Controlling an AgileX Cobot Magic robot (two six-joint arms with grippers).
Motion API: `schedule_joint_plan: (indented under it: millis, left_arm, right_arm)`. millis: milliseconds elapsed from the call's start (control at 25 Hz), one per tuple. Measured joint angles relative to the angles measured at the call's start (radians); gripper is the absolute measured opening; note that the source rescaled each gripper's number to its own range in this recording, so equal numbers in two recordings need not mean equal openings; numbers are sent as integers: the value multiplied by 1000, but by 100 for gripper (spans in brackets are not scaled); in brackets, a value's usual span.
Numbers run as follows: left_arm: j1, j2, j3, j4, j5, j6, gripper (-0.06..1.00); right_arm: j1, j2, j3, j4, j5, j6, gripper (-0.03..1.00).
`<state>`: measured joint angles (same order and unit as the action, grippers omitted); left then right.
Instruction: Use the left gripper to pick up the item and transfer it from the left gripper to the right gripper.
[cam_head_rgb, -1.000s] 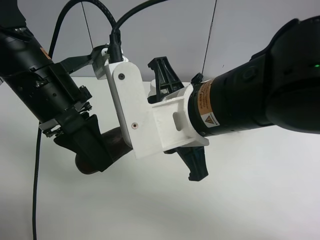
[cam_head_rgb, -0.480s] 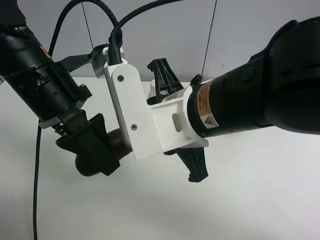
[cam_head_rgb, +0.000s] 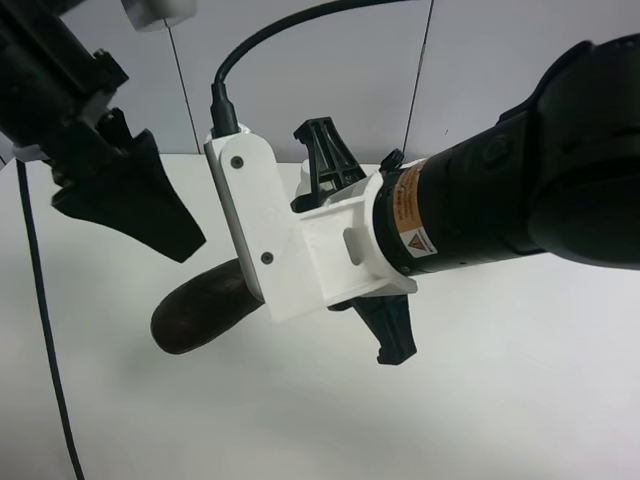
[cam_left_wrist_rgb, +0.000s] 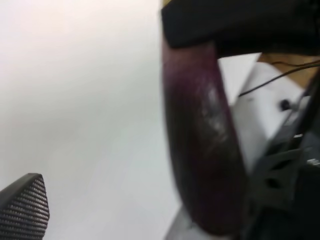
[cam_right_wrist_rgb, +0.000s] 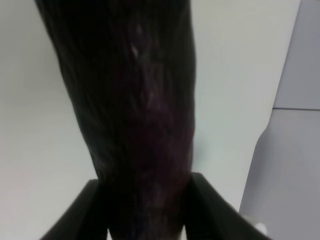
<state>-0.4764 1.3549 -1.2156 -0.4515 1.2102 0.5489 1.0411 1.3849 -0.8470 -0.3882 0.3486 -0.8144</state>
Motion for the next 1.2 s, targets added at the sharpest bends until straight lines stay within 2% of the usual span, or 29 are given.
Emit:
schedule_joint_plan:
  millis: [360,600,760,920,1200]
  left_arm:
    - [0,-184,0,277,3,-149,99]
    - [0,-409,23,387,4,-308,99]
    - [0,-617,128,479,4,-438,99]
    - [0,-871,262,527,7,-522,99]
    - [-1,-1242,464,537,9,-541,99]
  right_arm:
    - [0,0,0,0,4,0,1]
    - [0,0,0,0,18,0,1]
    - [0,0,0,2,24,0,1]
    - [0,0,0,3,25,0,1]
    - [0,0,0,11,25,8,1]
